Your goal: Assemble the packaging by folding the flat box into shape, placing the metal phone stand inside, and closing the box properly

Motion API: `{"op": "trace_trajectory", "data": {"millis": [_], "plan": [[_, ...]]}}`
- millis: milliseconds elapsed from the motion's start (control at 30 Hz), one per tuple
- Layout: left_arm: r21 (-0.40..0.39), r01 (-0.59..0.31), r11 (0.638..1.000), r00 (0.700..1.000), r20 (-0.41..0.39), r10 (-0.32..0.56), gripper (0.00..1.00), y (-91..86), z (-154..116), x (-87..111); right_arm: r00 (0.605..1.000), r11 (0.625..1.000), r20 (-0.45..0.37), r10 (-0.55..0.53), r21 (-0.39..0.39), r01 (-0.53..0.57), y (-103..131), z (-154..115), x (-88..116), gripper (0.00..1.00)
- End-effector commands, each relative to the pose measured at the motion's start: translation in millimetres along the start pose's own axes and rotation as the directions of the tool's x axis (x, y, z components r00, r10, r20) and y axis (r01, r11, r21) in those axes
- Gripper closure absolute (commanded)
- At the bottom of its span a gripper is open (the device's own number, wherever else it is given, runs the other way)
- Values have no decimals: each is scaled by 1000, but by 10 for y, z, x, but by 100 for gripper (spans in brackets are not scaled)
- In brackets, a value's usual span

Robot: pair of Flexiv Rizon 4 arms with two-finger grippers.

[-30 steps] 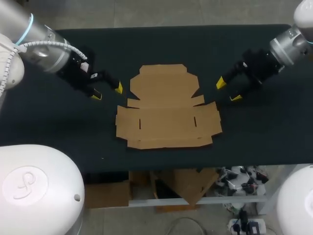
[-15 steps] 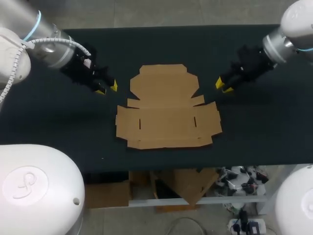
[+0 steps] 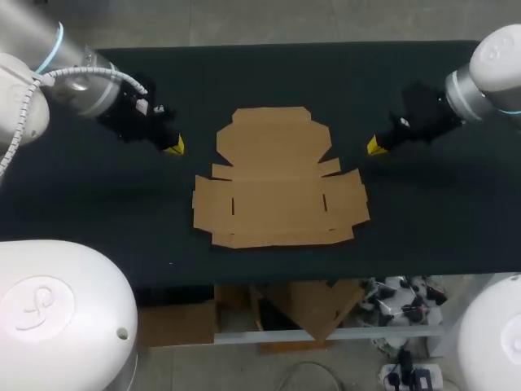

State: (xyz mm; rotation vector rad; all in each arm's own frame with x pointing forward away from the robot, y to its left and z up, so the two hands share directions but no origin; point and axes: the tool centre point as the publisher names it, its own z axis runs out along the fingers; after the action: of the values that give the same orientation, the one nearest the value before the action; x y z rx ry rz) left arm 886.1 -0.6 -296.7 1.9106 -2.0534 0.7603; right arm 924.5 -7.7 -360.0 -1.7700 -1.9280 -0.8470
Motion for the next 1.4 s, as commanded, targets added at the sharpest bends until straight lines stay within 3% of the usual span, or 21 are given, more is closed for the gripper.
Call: {"op": "trace_trajectory", "data": {"millis": [33,333,800,967,1400], "plan": [[-1,1,1000,1000,3,-1,100,-2,-1,3,1000,1000,-2,0,-1,0,-3,-5,-3,100],[-1,1,1000,1000,3,-1,100,-2,-1,3,1000,1000,1,-2,-1,2,0,28,-8,100],[26,-71,997,997,22,70,100,-18,310,-15,999,999,5,-35,-12,35,-56,264,-86,100],[43,-87,995,995,50,85,100,-18,423,-64,999,999,6,-45,-14,45,-41,300,-89,100],[39,-119,992,993,0,119,100,-164,672,-279,998,998,-4,-56,-22,56,0,413,-74,100]]}}
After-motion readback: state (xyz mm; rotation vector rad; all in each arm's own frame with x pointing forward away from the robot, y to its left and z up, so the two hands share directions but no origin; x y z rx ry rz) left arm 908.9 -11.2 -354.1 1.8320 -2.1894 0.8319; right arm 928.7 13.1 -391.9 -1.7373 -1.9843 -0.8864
